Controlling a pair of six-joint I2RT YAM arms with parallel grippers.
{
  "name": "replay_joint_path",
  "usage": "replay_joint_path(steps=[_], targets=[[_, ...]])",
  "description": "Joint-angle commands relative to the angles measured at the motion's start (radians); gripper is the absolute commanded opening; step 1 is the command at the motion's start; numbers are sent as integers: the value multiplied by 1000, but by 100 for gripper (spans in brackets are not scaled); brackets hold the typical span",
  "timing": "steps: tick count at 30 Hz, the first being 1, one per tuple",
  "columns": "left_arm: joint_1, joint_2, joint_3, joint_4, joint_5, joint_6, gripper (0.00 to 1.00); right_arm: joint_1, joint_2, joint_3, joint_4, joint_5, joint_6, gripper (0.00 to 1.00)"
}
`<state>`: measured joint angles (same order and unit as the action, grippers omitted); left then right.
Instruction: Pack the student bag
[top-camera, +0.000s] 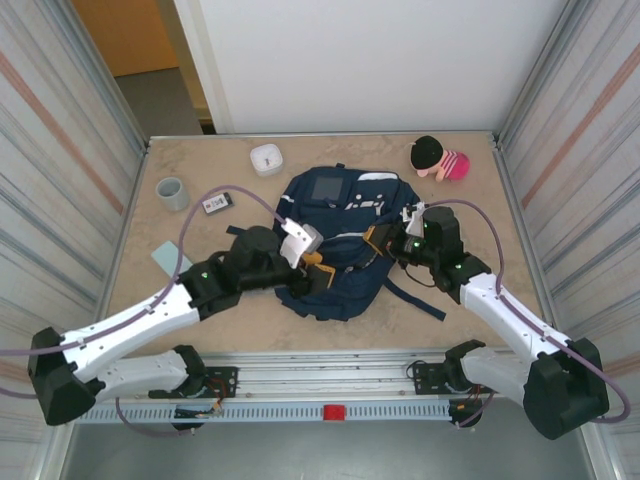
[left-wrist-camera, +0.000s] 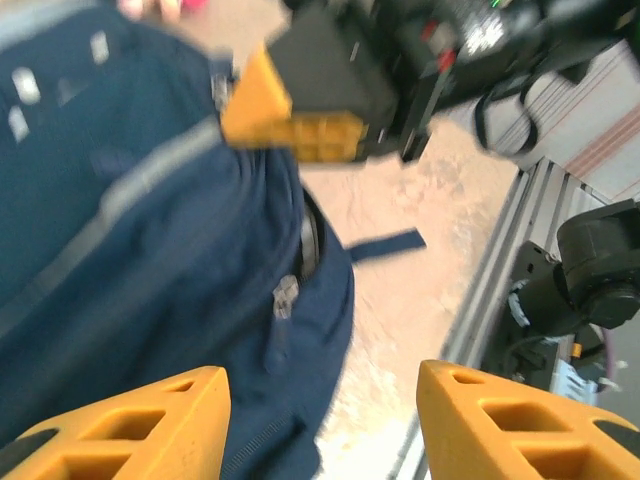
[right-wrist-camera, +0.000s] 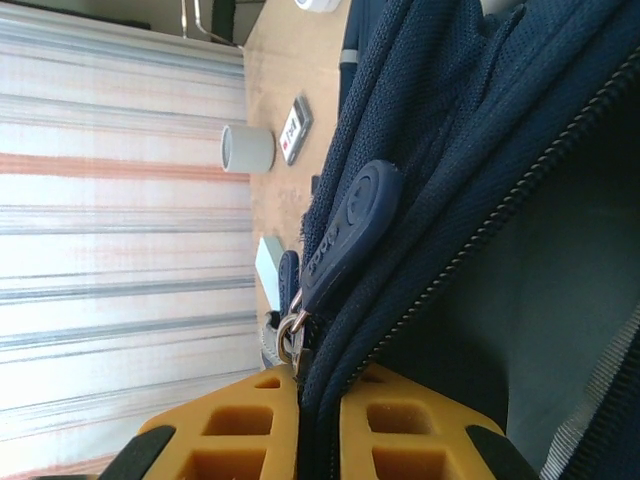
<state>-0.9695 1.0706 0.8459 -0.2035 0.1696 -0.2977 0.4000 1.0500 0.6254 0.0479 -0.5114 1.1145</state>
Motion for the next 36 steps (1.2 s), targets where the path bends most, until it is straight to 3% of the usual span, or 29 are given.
replay_joint_path(steps=[1, 15, 17, 25, 31, 36], targets=[[-58, 67, -38, 52, -87, -269, 52, 20, -30, 45, 43, 3, -37, 13], [-80, 292, 10, 181, -167, -256, 51, 59, -16, 69, 25, 14, -53, 13], [-81, 304, 14, 202, -171, -253, 44, 60, -15, 77, 21, 10, -57, 13], [-81, 279, 13, 182, -179, -224, 1, 43, -29, 95, -68, -7, -118, 12], [-81, 215, -58, 94, -247, -170, 0, -56, -48, 65, -102, -75, -146, 13], [-68, 170, -136, 132, -241, -127, 0, -103, -51, 59, -103, -99, -153, 13]])
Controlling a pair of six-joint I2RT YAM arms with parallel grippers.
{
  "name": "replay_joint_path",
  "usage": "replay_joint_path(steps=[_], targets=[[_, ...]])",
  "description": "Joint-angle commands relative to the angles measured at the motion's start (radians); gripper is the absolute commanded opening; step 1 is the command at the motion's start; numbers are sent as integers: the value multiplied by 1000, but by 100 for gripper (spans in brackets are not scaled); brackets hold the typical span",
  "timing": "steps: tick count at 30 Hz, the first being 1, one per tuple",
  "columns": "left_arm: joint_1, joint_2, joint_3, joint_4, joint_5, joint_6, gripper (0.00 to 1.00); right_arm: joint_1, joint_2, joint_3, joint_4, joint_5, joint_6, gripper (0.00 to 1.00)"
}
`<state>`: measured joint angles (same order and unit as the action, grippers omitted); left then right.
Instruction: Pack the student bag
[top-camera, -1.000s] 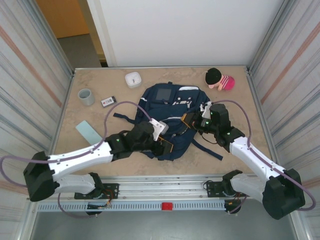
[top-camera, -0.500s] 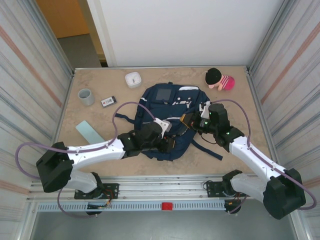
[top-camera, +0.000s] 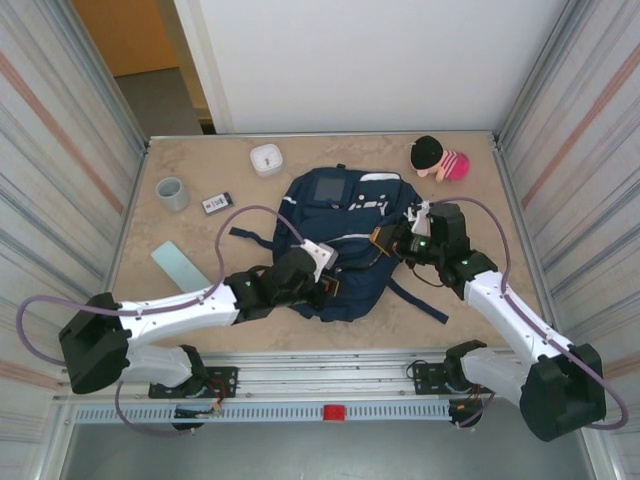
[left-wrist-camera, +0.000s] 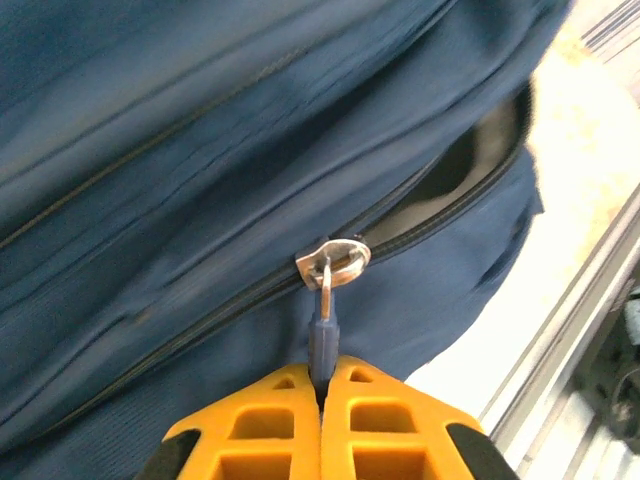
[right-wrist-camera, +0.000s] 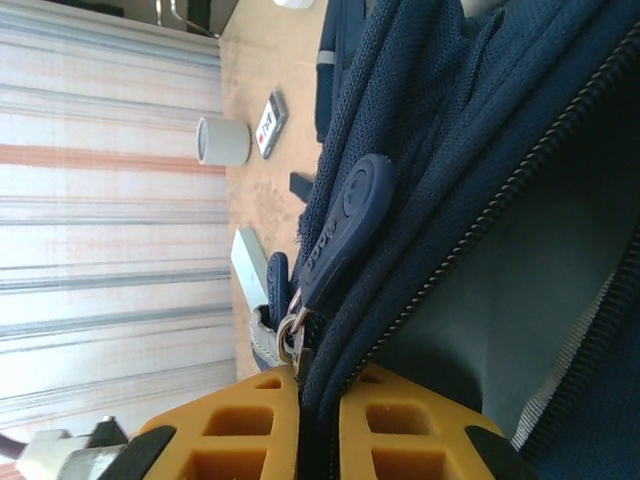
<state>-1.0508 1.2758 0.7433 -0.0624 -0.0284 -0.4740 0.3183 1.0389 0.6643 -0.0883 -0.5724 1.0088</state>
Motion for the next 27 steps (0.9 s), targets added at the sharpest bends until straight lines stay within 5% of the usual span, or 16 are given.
replay_joint_path(steps=[1, 3, 8, 13, 16, 20, 27], targets=[[15, -40, -40, 2, -30, 64, 0, -25, -39, 19, 33, -42, -47, 13], [16, -44, -45, 27, 1, 88, 0, -25, -38, 17, 40, -46, -37, 17], [15, -21, -13, 103, 114, 115, 0, 91, -75, -46, 148, 43, 84, 59], [10, 9, 22, 149, 161, 121, 0, 269, -93, -109, 253, 238, 212, 65], [5, 13, 33, 150, 166, 124, 0, 337, -73, -109, 254, 339, 212, 62], [5, -6, 25, 112, 114, 121, 0, 322, -58, -85, 185, 348, 153, 31], [65, -81, -51, 13, 32, 125, 0, 72, -169, -40, -28, 85, -9, 18]])
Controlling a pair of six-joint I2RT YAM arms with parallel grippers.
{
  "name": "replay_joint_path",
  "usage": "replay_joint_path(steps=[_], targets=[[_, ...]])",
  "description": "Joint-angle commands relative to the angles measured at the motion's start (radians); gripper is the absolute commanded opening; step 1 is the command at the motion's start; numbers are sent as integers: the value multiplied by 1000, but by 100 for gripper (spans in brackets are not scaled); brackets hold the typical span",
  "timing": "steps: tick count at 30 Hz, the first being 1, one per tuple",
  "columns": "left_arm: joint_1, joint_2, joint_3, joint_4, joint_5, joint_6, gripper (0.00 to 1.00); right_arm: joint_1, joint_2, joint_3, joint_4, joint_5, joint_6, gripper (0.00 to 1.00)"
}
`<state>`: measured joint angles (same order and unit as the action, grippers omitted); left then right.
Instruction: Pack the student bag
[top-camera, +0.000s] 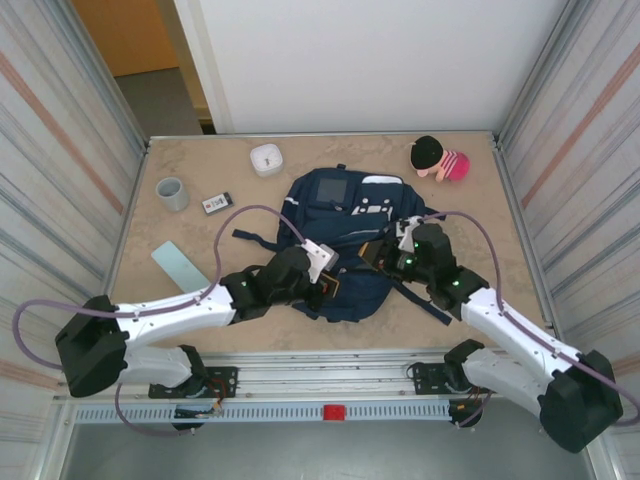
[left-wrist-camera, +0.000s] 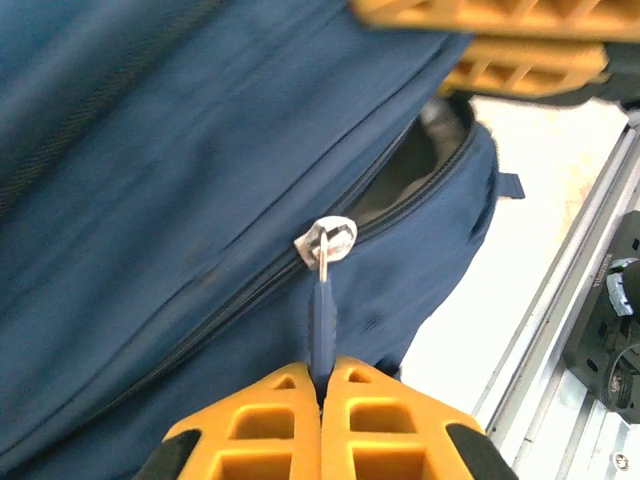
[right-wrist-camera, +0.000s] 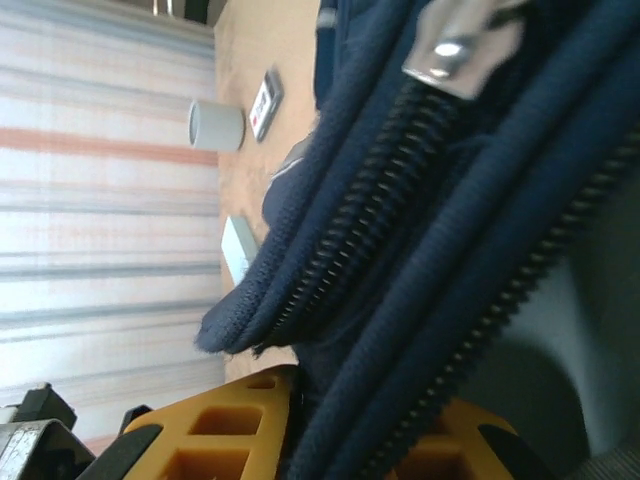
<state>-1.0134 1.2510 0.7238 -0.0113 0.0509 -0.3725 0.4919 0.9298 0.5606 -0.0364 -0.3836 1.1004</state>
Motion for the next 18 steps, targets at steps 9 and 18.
replay_joint_path(steps=[9, 18], targets=[[36, -58, -28, 7, 28, 71, 0, -234, -47, 23, 5, -232, -16, 61], [29, -28, -15, 61, 59, 64, 0, 110, -87, -73, 121, 205, 147, 69]])
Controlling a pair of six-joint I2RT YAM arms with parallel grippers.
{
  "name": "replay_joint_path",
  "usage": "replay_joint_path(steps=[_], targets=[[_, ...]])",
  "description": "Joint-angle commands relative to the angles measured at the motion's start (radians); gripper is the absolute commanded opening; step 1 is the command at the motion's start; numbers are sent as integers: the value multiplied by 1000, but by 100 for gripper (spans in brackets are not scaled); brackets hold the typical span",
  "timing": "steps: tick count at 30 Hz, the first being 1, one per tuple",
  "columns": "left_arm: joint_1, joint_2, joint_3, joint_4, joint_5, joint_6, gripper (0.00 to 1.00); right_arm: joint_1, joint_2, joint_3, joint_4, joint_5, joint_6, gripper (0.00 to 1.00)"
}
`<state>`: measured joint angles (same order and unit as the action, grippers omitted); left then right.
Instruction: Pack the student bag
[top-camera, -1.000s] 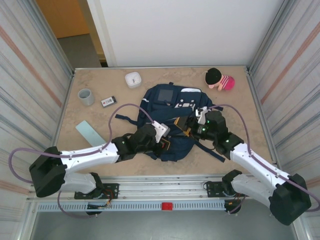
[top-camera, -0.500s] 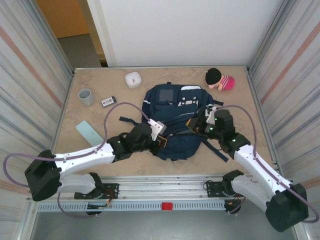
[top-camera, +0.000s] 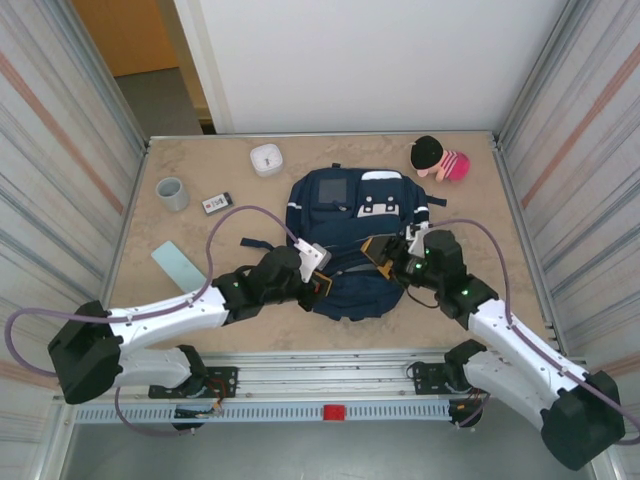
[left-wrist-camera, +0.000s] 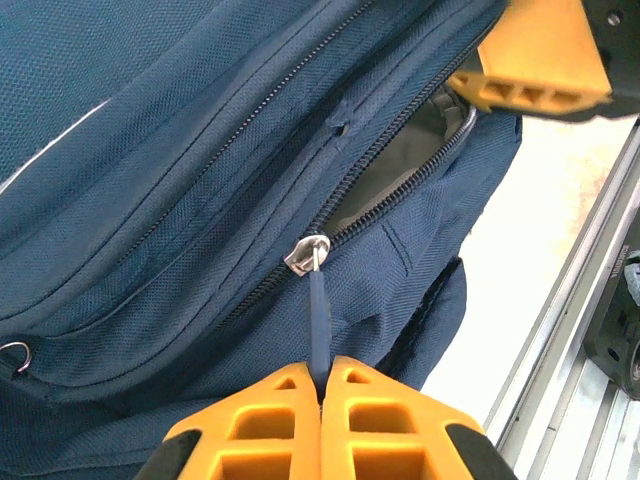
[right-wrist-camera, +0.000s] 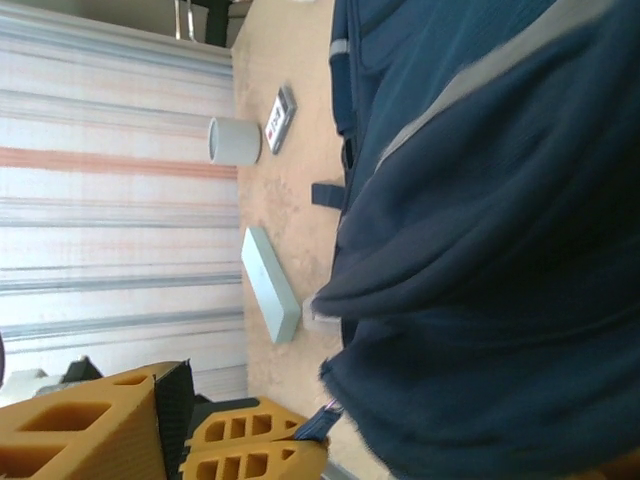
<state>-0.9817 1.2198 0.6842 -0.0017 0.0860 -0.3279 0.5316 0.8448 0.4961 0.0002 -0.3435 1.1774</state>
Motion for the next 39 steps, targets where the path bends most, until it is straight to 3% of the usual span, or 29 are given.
replay_joint_path(steps=[1, 4, 8, 12, 17, 20, 21, 24, 27, 34, 39], targets=[[-4, 4, 24, 57, 22, 18, 0, 88, 16, -8, 87, 190, 69, 67], [-5, 3, 19, 50, -3, 7, 0, 100, 72, -2, 101, 198, 51, 41], [-3, -9, 4, 13, -72, -2, 0, 62, 81, 46, 50, 154, -26, 20], [13, -19, -35, 16, -103, -13, 0, -14, 20, 101, -49, 97, -101, 10], [43, -4, -75, 42, -113, -30, 0, -164, -59, 135, -156, -2, -152, 5], [65, 9, -97, 82, -95, -24, 0, -230, -63, 149, -174, -97, -159, 7], [72, 15, -100, 96, -85, -19, 0, -231, -56, 155, -182, -107, -159, 12], [75, 21, -94, 139, -41, -1, 0, -172, -37, 129, -160, -64, -112, 45], [75, 23, -93, 169, -27, 4, 0, -64, -16, 81, -103, 57, -60, 62], [74, 19, -88, 179, -21, 9, 0, 103, 119, 27, 71, 229, 76, 66], [74, 19, -89, 190, -17, 9, 0, 137, 226, 55, 117, 307, 76, 64]])
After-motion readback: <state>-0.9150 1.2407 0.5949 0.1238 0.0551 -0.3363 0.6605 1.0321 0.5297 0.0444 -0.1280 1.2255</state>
